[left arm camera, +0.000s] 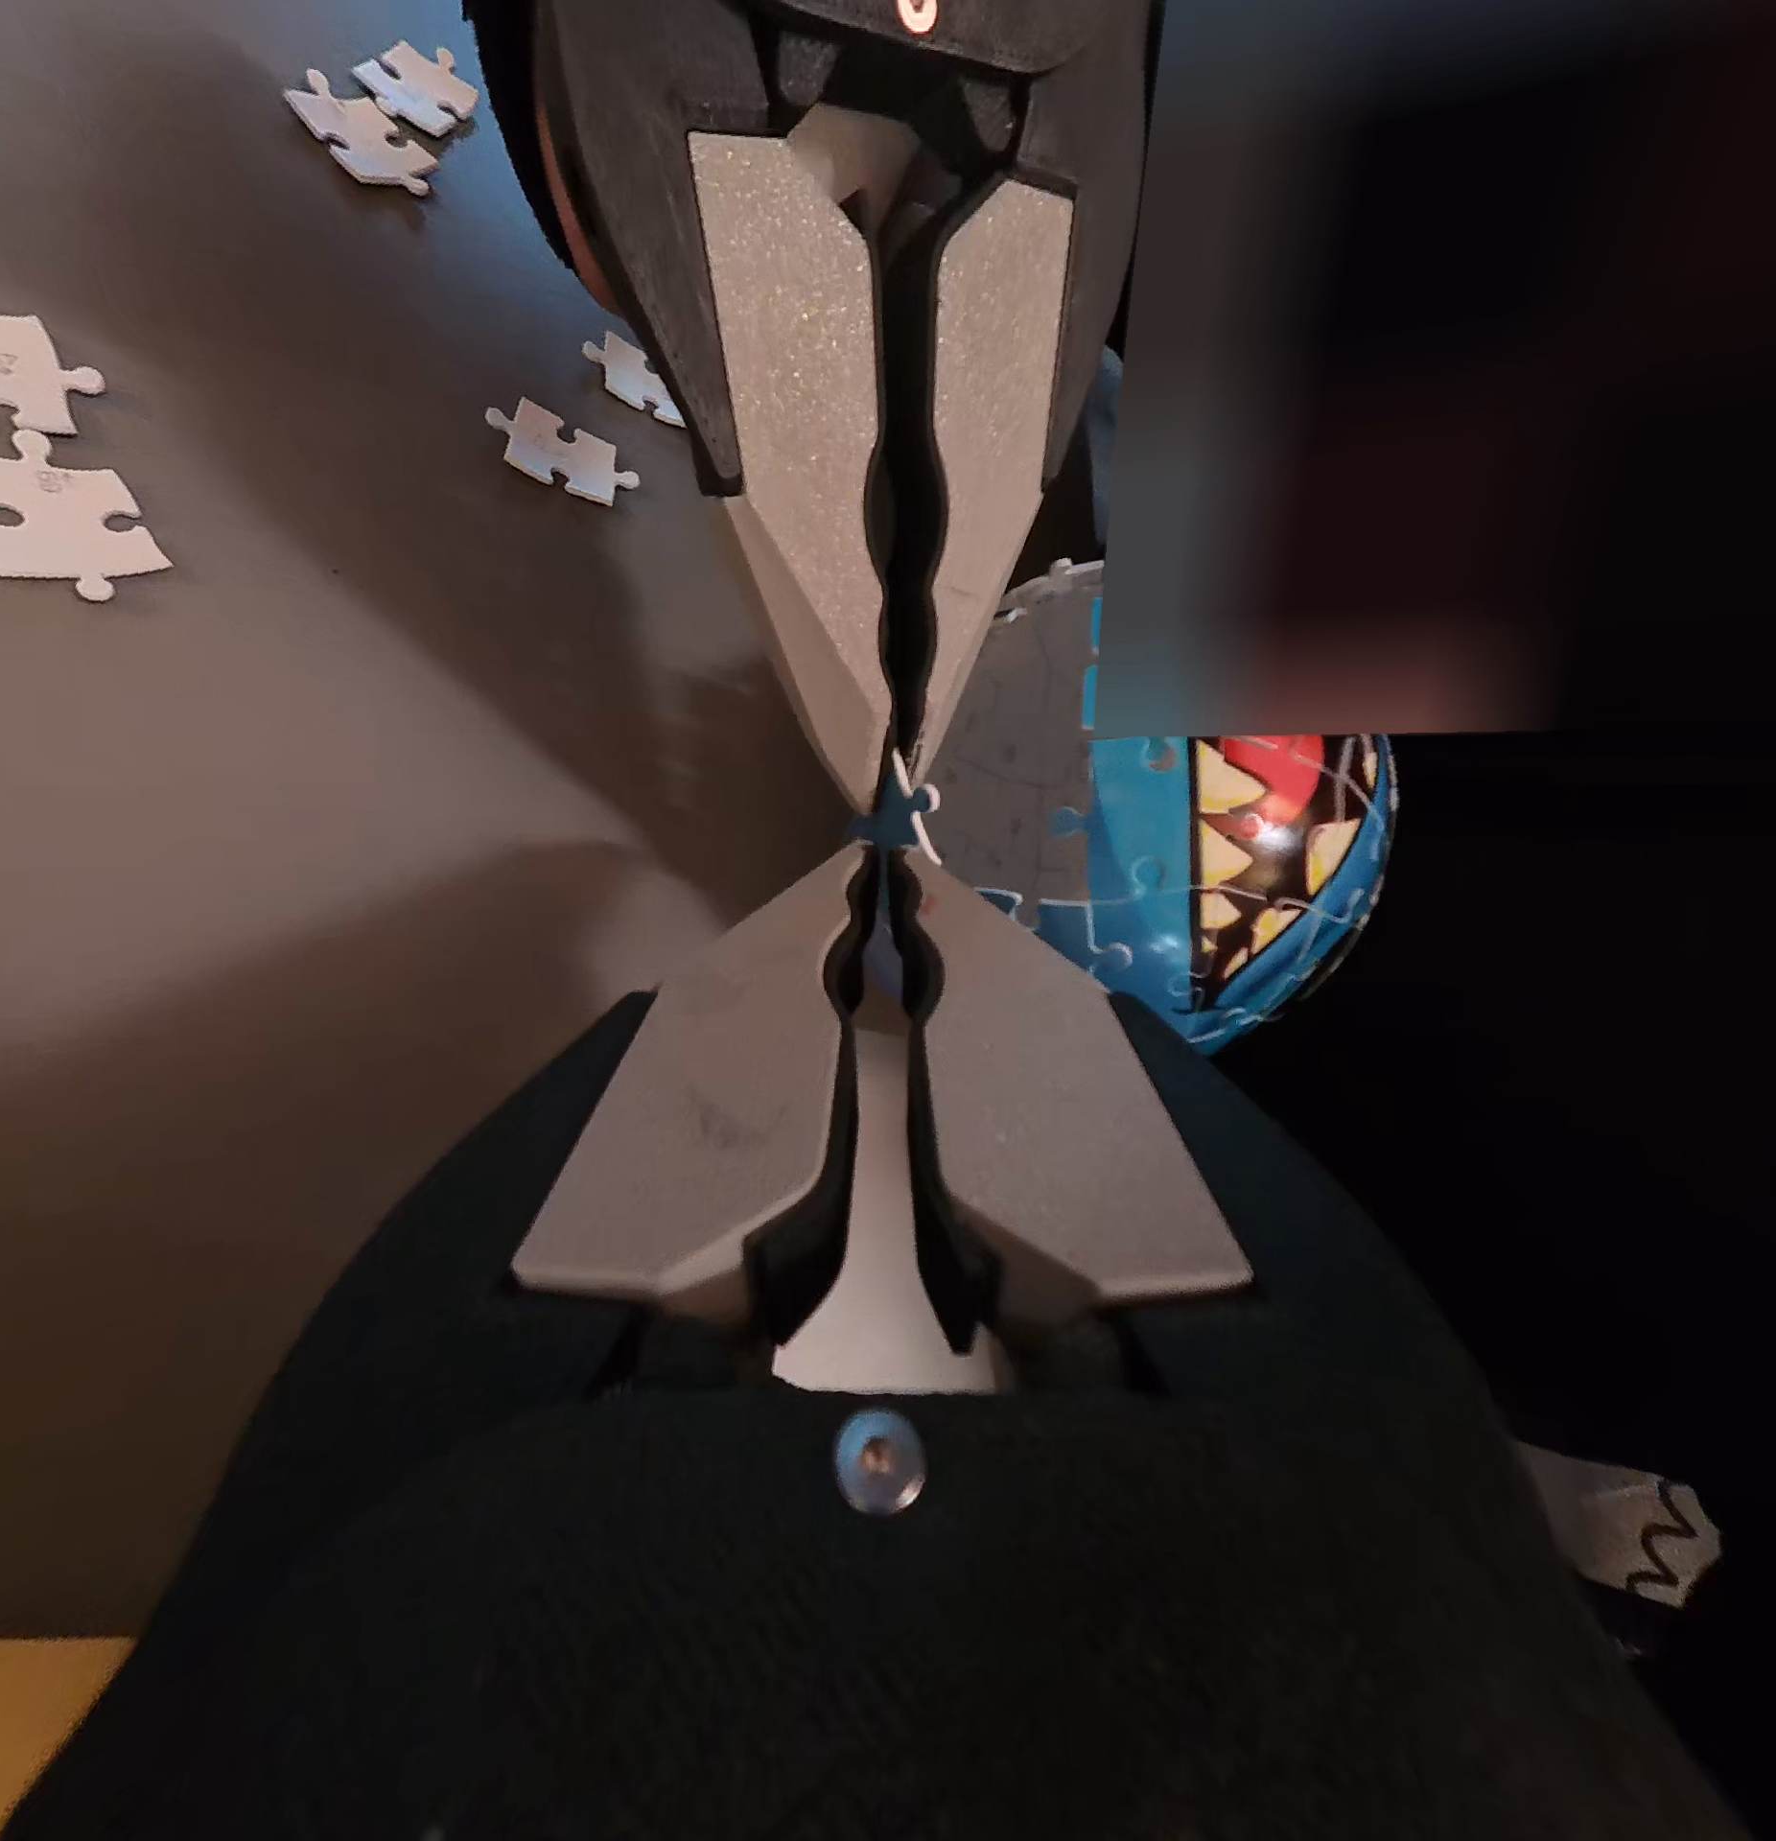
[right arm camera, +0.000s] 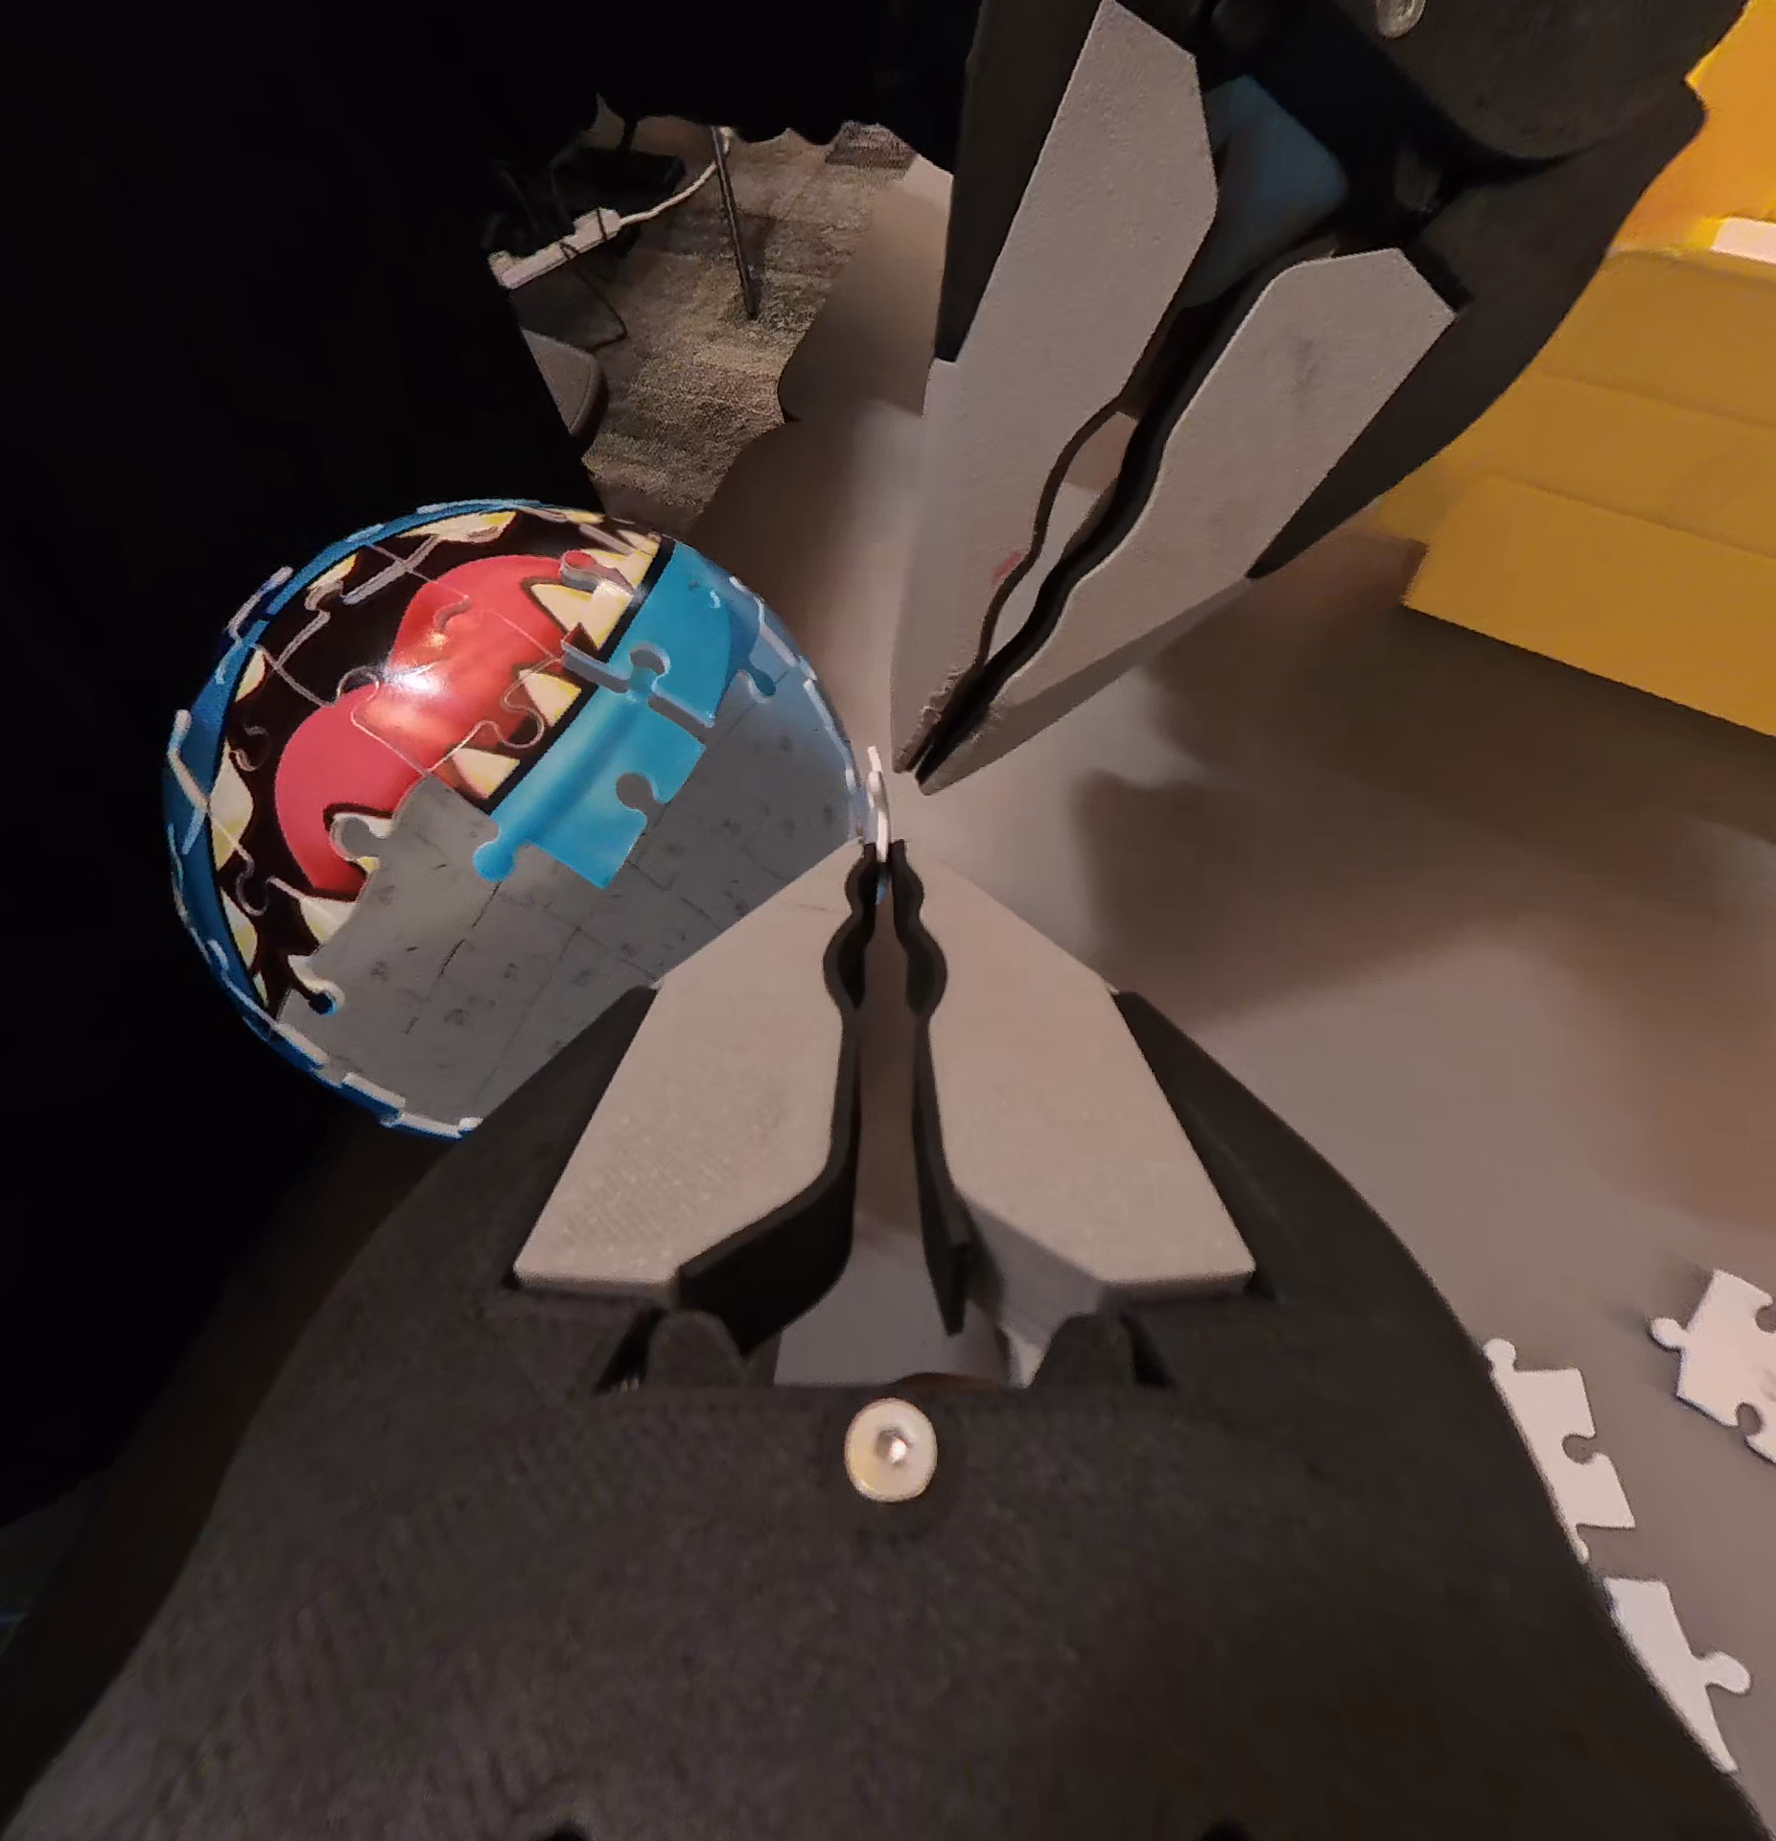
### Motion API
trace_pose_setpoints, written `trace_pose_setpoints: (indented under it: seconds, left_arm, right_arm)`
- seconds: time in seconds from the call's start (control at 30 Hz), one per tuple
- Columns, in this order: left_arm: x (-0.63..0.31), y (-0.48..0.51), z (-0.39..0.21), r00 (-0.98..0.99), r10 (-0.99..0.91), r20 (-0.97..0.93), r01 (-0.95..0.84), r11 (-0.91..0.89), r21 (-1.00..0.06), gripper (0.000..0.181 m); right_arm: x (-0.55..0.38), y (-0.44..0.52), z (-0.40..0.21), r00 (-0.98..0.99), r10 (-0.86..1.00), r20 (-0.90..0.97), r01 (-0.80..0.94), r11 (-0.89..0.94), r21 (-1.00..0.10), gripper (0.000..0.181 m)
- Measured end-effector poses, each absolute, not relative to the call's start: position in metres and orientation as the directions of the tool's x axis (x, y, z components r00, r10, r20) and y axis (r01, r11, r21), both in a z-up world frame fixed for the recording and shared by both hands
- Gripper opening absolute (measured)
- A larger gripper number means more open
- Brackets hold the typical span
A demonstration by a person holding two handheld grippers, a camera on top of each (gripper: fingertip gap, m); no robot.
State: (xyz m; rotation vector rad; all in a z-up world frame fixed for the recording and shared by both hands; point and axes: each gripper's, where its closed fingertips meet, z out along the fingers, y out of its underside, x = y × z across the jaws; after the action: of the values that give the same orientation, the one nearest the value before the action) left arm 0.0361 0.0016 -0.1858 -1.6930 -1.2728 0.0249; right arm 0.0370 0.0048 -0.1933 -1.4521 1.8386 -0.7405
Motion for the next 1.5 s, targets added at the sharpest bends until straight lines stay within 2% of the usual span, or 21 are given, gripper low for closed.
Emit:
trace_pose_setpoints:
  seconds: [0.37,1.03,1.17,1.3,1.37,1.5]
  left_arm:
    - [0.038,0.004,-0.184,0.421,0.742,0.522,0.731,0.062,-0.679,0.000]
    - [0.047,0.013,-0.189,0.457,0.693,0.558,0.730,0.066,-0.680,0.000]
    - [0.045,0.000,-0.190,0.414,0.732,0.541,0.708,0.115,-0.697,0.002]
    - [0.048,-0.018,-0.193,0.303,0.823,0.480,0.646,0.193,-0.738,0.005]
    - [0.061,-0.017,-0.195,0.273,0.844,0.461,0.620,0.211,-0.755,0.017]
    - [0.092,-0.005,-0.189,0.285,0.806,0.519,0.582,0.285,-0.762,0.054]
  right_arm:
    - [0.039,0.005,-0.193,-0.126,-0.967,-0.223,-0.578,0.254,-0.775,0.000]
    - [0.052,0.012,-0.198,-0.096,-0.977,-0.192,-0.598,0.211,-0.773,0.002]
    - [0.046,0.007,-0.194,-0.120,-0.980,-0.159,-0.578,0.199,-0.791,0.000]
    - [0.031,0.002,-0.187,-0.188,-0.965,-0.185,-0.472,0.254,-0.844,0.000]
    - [0.020,-0.001,-0.182,-0.240,-0.948,-0.209,-0.402,0.293,-0.868,0.000]
    - [-0.020,-0.005,-0.189,-0.438,-0.876,-0.199,-0.359,0.374,-0.855,0.000]
